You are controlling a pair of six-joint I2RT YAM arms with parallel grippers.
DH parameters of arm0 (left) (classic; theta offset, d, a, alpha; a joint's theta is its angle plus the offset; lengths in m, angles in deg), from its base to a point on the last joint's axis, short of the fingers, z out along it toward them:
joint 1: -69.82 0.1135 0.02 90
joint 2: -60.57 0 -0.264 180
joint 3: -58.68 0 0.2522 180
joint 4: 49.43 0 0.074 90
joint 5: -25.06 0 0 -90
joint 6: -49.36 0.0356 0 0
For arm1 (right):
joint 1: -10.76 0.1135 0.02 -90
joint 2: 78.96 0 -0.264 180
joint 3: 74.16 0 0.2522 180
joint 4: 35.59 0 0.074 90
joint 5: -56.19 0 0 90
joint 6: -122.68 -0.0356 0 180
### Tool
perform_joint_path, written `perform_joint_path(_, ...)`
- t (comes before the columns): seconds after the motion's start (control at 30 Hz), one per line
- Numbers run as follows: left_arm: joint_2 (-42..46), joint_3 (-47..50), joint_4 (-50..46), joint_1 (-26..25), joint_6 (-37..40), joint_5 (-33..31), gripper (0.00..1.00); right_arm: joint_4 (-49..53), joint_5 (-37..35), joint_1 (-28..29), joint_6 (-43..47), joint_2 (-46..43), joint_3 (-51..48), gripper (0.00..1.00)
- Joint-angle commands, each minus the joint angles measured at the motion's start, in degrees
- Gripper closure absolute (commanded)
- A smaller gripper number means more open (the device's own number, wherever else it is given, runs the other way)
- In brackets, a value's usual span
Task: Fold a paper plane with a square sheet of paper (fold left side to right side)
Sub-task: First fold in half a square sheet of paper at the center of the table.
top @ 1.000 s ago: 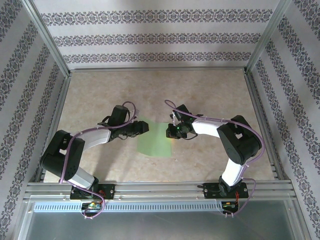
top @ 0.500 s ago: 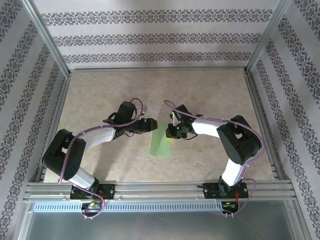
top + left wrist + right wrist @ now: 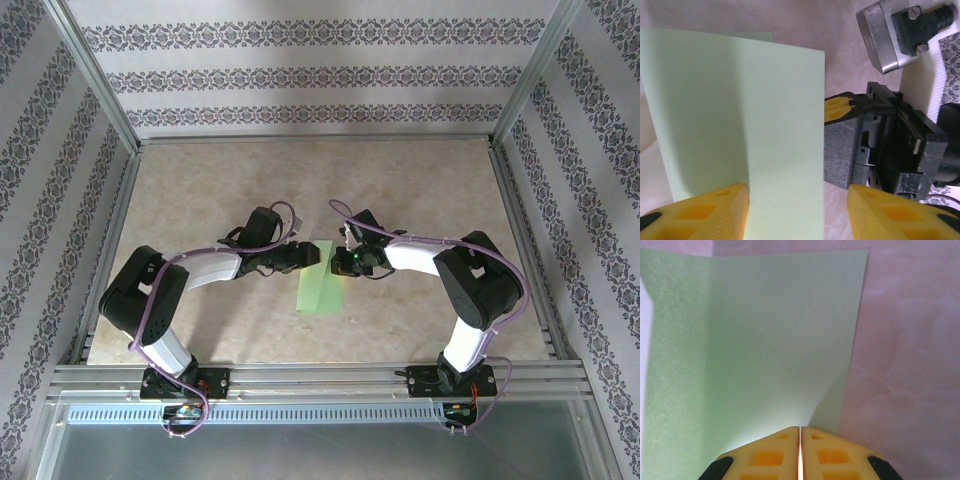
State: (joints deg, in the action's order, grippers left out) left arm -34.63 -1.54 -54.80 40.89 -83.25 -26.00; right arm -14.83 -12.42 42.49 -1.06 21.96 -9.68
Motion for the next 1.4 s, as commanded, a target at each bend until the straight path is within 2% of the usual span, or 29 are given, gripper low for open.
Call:
perform_joint_path(0.0,-1.48,-1.38,2.07,-0.70,-0.02,-0.90,0.55,-0.46,1.11,-0.33,-1.18,-1.93,-1.06,0.90)
perform_joint_path(0.17,-2.83,-1.44,3.61,-0.81,-0.54,-1.58,0.77,-0.94,1.45,-0.57,-1.60,-3.08,-1.24,0.90)
perform_joint_path(0.37,-4.28,-2.23,4.45,-0.78,-1.07,-1.97,0.89,-1.05,1.38,-0.77,-1.97,-4.95,-1.40,0.90)
perform_joint_path(0.53,-4.38,-2.18,4.42,-0.79,-0.98,-2.00,0.92,0.91,0.54,-2.28,-1.22,-8.00,-1.93,0.86)
perform_joint_path(0.73,-4.21,-1.73,4.36,-0.83,-0.83,-2.16,0.95,2.66,0.76,-5.45,0.16,-12.80,-4.57,0.75)
perform_joint_path(0.83,-3.92,-1.75,4.19,-0.84,-0.63,-2.20,0.95,-0.56,4.60,-7.46,-1.25,-15.37,-7.22,0.65)
perform_joint_path(0.97,-4.03,-1.64,4.10,-0.83,-0.46,-2.27,0.95,-10.77,14.08,-8.79,-7.57,-15.89,-10.81,0.50)
perform_joint_path(1.07,-3.97,-1.57,4.23,-0.94,-0.46,-2.28,0.95,-18.40,18.50,-8.03,-12.25,-14.00,-12.28,0.45)
perform_joint_path(1.23,-3.94,-1.51,4.27,-0.98,-0.45,-2.20,0.95,-22.78,19.95,-5.97,-14.59,-9.39,-11.71,0.45)
perform_joint_path(1.37,-3.85,-1.36,4.27,-1.08,-0.37,-2.12,0.95,-24.06,20.00,-4.51,-15.22,-6.64,-10.65,0.50)
